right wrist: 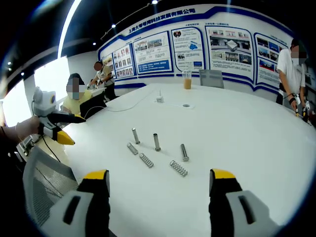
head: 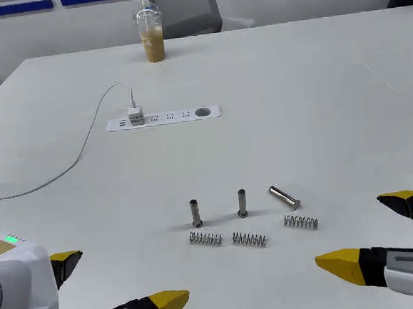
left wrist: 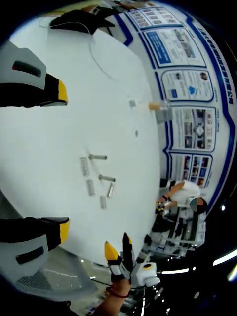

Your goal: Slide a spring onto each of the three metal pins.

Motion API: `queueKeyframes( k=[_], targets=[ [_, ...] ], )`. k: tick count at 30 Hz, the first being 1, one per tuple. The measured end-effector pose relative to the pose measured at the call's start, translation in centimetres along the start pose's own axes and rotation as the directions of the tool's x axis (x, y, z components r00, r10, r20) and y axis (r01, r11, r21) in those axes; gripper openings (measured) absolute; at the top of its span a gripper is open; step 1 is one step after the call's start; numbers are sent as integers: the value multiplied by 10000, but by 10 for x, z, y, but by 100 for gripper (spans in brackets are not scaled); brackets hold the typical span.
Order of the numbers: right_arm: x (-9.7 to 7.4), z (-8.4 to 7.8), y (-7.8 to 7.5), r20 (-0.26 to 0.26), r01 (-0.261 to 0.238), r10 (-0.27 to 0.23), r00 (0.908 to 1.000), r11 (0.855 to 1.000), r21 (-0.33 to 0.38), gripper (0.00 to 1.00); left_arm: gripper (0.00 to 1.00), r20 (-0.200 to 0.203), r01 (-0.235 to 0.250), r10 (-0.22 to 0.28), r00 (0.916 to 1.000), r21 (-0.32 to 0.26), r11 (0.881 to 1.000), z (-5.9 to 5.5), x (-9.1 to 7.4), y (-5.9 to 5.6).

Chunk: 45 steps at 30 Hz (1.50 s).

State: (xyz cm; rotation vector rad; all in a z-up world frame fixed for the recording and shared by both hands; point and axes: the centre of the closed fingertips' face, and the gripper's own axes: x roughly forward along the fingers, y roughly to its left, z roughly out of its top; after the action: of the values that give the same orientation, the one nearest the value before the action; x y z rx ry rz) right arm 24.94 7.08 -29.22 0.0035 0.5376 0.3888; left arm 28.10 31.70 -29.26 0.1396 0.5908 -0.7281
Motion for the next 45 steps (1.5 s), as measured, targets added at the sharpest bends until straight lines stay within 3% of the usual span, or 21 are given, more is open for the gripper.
queueKeyframes(
  k=[14,22,45],
  targets=[
    [33,13,-16,-28,21,-22,10000,9999,-168,74,93,107,-28,27,9999,19,10000,6,6,-1],
    [55,17,-24,-75,74,-76,9999,9998,-168,69,91,-4,10,-9,10000,44,10000,3,13,-4],
    [109,9,-39,-426,-93,59,9991,9968,-795,50,87,-12,85,-86,10000,-23,10000,-1,24,-7]
  ],
)
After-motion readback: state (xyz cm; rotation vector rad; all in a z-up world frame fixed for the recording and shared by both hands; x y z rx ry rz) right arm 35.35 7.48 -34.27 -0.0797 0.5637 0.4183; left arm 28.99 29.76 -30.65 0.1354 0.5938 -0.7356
